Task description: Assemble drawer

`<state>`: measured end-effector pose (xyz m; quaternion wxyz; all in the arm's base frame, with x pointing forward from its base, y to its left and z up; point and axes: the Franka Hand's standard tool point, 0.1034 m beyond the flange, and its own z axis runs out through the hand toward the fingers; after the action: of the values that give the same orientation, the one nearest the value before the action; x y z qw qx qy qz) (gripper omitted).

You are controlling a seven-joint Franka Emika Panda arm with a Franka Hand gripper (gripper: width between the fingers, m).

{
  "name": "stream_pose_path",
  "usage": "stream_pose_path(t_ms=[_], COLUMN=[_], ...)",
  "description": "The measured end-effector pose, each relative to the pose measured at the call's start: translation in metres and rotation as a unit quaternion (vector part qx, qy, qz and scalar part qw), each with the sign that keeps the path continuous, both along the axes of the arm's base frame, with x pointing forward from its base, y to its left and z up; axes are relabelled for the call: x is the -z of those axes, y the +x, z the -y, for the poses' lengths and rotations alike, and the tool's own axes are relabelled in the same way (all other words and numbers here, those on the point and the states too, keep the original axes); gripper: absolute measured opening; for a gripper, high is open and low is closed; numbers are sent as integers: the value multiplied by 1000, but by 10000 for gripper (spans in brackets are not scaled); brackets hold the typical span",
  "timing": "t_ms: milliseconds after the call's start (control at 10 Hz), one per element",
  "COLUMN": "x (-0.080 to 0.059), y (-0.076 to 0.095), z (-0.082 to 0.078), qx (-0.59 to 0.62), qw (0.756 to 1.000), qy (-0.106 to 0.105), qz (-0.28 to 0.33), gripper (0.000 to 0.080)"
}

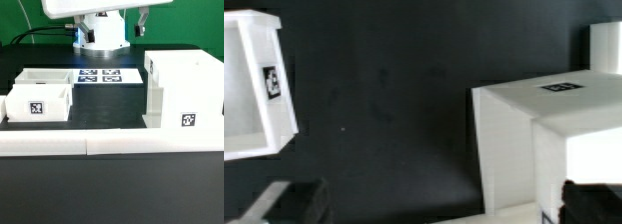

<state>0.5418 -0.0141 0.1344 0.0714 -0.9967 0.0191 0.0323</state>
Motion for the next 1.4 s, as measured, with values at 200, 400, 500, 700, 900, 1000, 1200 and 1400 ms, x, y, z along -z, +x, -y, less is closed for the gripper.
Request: stream_pose_path(t_ms=[200,400,500,700,900,1000,1200,1400], x=[16,36,47,66,64,64,66,86], y=[-18,-28,-29,-32,-30,-31,-32,-38], z=[16,31,43,63,59,60,61,70], qx=[10,9,7,-7,-10,-10,-16,-43], qw=[1000,999,999,999,999,999,999,998], qy=[-13,-25,-32,-37,-37,-37,-36,-40], qz=[12,25,28,29,31,30,30,30], gripper=[649,649,649,649,649,649,649,649])
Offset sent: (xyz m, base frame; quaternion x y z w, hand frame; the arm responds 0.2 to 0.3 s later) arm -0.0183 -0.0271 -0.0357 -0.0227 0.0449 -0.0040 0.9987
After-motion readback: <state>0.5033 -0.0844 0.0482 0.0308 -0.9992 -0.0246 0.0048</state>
